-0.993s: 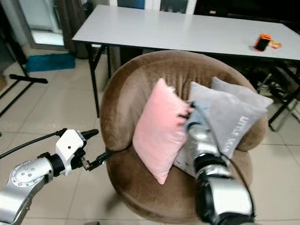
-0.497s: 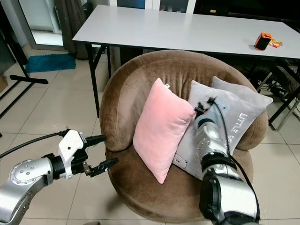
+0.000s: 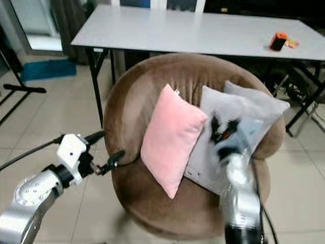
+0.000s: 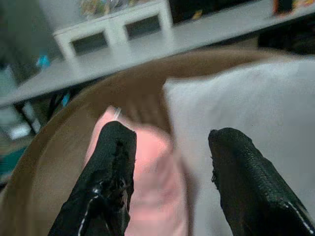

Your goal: Move the pillow to the sofa from floor

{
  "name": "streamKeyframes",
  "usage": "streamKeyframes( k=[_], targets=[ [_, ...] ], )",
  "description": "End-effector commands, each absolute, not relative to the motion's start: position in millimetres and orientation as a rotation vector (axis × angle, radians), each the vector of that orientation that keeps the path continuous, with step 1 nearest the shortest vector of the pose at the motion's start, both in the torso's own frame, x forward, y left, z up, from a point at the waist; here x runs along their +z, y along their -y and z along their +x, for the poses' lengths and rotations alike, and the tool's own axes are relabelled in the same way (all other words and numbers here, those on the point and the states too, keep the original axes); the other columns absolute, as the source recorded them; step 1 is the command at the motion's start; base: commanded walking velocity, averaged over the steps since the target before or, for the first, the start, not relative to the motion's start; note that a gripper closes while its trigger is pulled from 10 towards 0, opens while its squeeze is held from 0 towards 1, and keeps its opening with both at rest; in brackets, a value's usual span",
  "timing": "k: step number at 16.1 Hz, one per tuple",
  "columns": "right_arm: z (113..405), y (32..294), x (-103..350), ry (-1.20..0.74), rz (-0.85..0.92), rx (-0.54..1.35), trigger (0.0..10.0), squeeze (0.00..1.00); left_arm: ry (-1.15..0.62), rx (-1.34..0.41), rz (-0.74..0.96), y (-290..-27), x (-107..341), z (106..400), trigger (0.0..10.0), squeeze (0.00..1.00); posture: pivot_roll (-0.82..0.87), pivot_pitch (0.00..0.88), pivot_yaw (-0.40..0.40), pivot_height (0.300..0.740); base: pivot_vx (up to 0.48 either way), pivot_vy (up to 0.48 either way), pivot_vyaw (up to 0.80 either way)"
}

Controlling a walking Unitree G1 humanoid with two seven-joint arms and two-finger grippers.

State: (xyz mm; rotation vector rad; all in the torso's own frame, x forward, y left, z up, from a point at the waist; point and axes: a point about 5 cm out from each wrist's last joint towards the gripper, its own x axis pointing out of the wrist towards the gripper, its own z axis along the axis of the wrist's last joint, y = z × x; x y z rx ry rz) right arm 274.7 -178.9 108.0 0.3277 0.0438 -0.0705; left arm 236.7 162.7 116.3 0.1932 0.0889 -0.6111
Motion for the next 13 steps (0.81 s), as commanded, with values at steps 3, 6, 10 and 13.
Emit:
streamKeyframes(
  k=[3, 6, 10, 13],
  targets=[
    [251, 165, 94, -0.137, 0.288, -0.093, 10.0, 0.0, -0.043, -0.483, 0.192, -169, 121, 237, 10.0, 0.0, 0.01, 0.0, -0.039, 0.74, 0.0, -0.446, 0.0],
    [245, 167, 98, -0.166, 0.231, -0.08, 10.0, 0.0, -0.049, -0.429, 0.245, -172, 116, 240, 10.0, 0.0, 0.0, 0.0, -0.033, 0.74, 0.0, -0.48, 0.0],
    [250, 166, 99, -0.152, 0.165, -0.096, 10.0, 0.0, -0.037, -0.393, 0.283, -171, 116, 248, 10.0, 0.0, 0.0, 0.0, 0.002, 0.74, 0.0, -0.48, 0.0],
    [249, 165, 97, -0.17, 0.187, -0.13, 10.0, 0.0, -0.033, -0.396, 0.297, -171, 116, 251, 10.0, 0.0, -0.01, 0.0, 0.029, 0.74, 0.0, -0.48, 0.0]
  ],
)
